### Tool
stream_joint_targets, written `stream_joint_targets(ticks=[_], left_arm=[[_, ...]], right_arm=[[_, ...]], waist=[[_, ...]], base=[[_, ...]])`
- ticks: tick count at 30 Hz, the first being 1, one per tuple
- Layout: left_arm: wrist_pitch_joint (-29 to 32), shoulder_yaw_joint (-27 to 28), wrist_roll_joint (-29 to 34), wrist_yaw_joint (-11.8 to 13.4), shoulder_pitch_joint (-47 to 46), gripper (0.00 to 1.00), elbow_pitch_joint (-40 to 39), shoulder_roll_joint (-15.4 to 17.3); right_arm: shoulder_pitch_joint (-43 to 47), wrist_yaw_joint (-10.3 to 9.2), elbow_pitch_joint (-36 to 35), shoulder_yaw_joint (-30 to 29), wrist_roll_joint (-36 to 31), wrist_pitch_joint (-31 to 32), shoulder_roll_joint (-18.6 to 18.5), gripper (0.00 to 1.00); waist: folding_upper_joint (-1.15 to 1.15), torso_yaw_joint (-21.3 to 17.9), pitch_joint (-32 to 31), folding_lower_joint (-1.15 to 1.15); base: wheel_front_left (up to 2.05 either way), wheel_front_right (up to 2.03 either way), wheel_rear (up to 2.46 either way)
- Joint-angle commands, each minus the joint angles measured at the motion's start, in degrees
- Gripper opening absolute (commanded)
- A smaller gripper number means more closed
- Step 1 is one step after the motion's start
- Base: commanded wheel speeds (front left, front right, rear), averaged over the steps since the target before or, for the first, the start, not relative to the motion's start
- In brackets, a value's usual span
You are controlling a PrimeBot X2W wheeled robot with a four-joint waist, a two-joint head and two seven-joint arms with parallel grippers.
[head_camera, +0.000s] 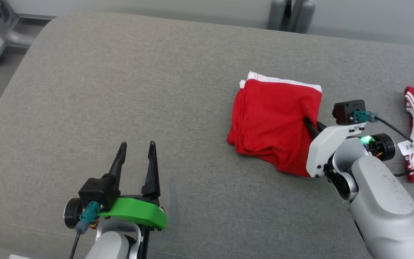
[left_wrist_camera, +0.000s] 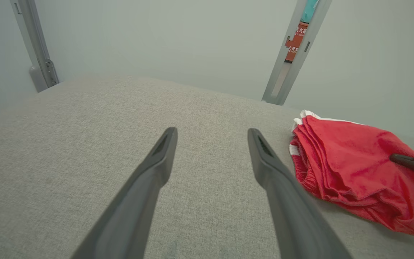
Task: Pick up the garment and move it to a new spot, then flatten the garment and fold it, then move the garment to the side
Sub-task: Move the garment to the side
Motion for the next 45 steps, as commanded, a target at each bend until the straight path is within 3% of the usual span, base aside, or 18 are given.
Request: stream_joint_targets(ticks=[1,10,18,24,29,35,45], left_arm=[[0.15,-0.18,0.81,-0.02,0.12,1.0,-0.1,0.12],[1.83,-1.75,1.5,-0.26,-1.92,1.0,-0.95,0.83],[3.17,-3.12,2.2,-0.72,-3.89,1.0,-1.07,1.15],[3.68,-3.32,2.22,-0.55,-4.46,1.0,-0.88,1.54],[3.12,-2.92,1.54,-0.01,-3.7,1.0,-0.64,1.53],[2.59,-2.81,1.06,0.01,-3.33,1.0,-0.2,1.21],[2.12,-3.24,1.26,0.01,-5.25,1.0,0.31,0.86]], right_arm=[[1.21,-0.01,-1.81,1.22,0.78,0.83,-0.78,0.0],[4.75,-0.01,-12.89,4.6,2.06,5.28,-4.91,0.0],[6.01,-0.01,-15.08,2.9,1.53,4.69,-3.61,0.0],[2.56,-0.01,-13.45,3.19,0.43,3.64,-3.42,0.0],[-0.45,-0.01,-11.18,4.36,-0.83,3.97,-5.53,0.0],[-4.41,-0.01,-8.82,5.45,-0.53,4.96,-10.46,0.0],[-12.19,-0.02,-1.21,6.51,-0.73,6.52,-22.14,0.0]], waist=[[0.0,-8.16,-0.36,0.0],[0.0,-22.17,1.92,0.0],[0.0,-28.12,3.05,0.0],[0.0,-27.35,3.47,0.0],[0.0,-24.93,3.33,0.0],[0.0,-22.11,3.65,0.0],[0.0,-17.06,5.93,0.0]], base=[[0.0,0.0,0.0],[0.0,0.0,0.0],[0.0,0.0,0.0],[0.0,0.0,0.0],[0.0,0.0,0.0],[0.0,0.0,0.0],[0.0,0.0,0.0]])
